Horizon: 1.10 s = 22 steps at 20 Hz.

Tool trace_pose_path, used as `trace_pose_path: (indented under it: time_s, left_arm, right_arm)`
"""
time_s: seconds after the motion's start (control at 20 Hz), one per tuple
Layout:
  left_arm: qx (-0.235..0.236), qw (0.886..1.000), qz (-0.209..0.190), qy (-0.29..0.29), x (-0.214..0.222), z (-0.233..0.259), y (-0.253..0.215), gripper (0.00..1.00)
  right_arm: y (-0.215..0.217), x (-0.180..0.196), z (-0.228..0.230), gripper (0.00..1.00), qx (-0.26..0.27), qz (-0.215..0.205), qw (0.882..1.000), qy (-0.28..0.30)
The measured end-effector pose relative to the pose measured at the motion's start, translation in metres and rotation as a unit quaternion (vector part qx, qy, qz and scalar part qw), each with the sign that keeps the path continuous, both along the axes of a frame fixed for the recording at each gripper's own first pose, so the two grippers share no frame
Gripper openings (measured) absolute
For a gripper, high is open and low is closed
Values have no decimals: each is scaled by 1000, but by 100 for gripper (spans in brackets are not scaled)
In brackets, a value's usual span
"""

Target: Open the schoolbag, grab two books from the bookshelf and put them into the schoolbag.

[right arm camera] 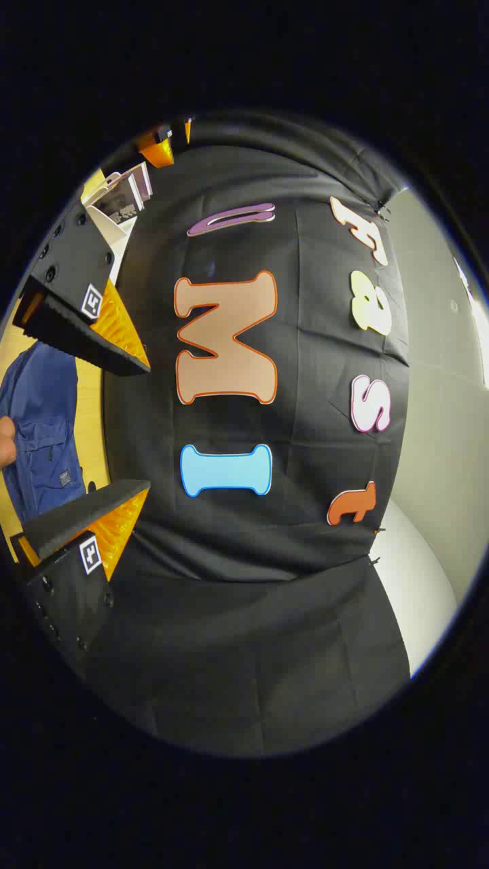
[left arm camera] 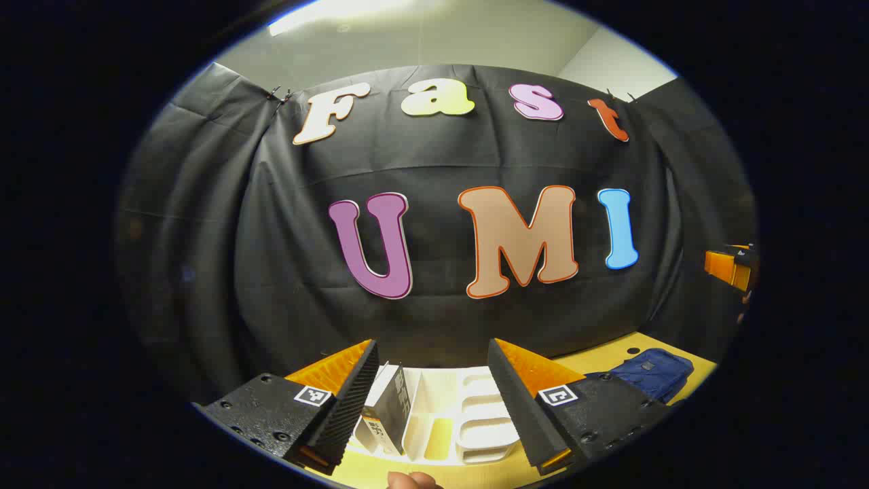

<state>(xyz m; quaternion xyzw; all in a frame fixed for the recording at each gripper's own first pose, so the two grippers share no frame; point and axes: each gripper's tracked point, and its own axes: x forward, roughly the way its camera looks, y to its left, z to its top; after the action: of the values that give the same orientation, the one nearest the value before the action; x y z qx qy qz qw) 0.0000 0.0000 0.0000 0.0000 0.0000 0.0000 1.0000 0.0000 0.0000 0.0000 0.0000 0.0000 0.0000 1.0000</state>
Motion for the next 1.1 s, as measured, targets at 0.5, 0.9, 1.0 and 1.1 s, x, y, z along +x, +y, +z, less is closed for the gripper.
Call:
trace_pose_path:
  time_s: [0.5, 0.9, 1.0, 1.1]
  left_arm:
    - [9, 1000, -2, 3, 7, 2, -4, 94]
    - [8, 1000, 3, 4, 5, 4, -6, 94]
    - [8, 1000, 5, 7, 5, 4, -4, 94]
    - [6, 1000, 5, 9, 4, 3, -4, 94]
  right_arm:
    - [23, 9, 3, 98, -10, 23, 1000, -11]
    - [27, 9, 1, 98, -5, 31, 999, -9]
    - [27, 7, -2, 98, -5, 32, 999, -7]
    - [28, 8, -3, 98, -14, 31, 999, -4]
